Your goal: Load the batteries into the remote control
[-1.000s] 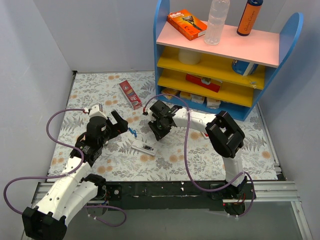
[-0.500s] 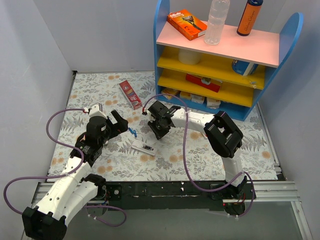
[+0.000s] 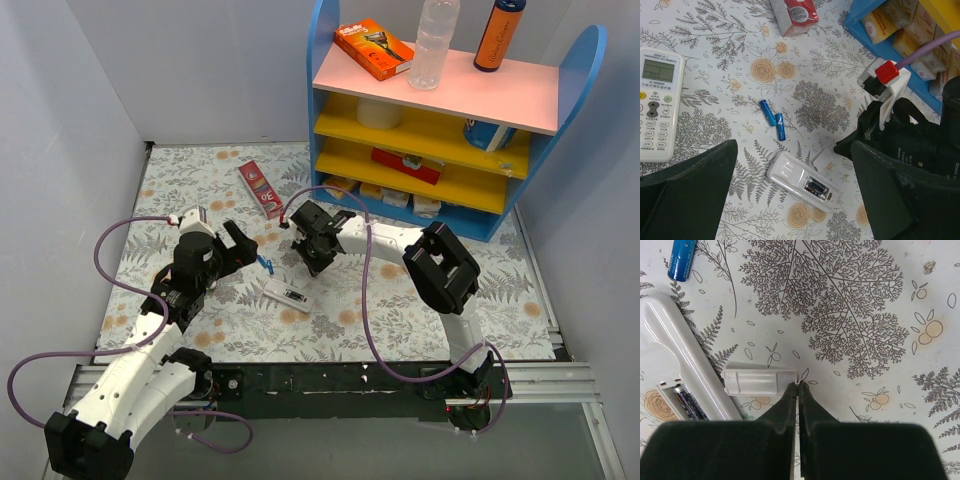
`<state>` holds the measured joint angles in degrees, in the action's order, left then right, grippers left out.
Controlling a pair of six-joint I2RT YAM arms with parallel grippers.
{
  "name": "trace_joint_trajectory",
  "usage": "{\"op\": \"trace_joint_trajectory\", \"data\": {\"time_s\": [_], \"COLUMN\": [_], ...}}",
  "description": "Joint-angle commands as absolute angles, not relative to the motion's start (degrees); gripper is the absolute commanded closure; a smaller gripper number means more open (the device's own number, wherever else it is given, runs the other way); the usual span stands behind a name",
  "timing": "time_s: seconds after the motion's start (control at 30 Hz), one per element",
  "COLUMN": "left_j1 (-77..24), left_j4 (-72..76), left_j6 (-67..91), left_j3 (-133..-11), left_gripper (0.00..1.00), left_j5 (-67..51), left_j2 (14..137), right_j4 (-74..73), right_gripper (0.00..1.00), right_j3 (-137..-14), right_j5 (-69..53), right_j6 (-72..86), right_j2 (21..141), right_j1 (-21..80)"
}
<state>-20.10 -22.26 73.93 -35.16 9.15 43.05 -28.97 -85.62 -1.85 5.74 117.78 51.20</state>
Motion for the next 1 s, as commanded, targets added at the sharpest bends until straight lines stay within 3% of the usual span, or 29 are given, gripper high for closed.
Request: {"op": "trace_joint_trajectory", "data": {"time_s": [0.0,0.4,0.7,0.97], "left_j1": [-20.3,-20.2,-20.4,-22.8], "left_j4": [-21.9,-14.1,-0.4,9.5], "left_j6": [73.2,73.3,75.9,81.8], "left_j3": [-34.6,-32.4,-33.4,-34.0], "left_gripper": [0.02,0.02,0.02,0.16], "left_j5": [8.0,-8.9,-35.6,-40.9], "left_j2": [43.1,47.5,59.1,64.6], "right_j4": [-30.7,-25.0,-15.8,-9.4], "right_gripper": [0.99,0.99,0.99,0.99], "right_j3": [-86.7,-76.7,-68.0,-61.8], "right_j5": [-0.3,7.5,9.4,8.5], "right_j6": [4.8,4.5,6.1,6.9], "right_j2": [118.0,102.3,88.5,81.7], "right_j1": [51.6,50.5,50.2,50.2]}}
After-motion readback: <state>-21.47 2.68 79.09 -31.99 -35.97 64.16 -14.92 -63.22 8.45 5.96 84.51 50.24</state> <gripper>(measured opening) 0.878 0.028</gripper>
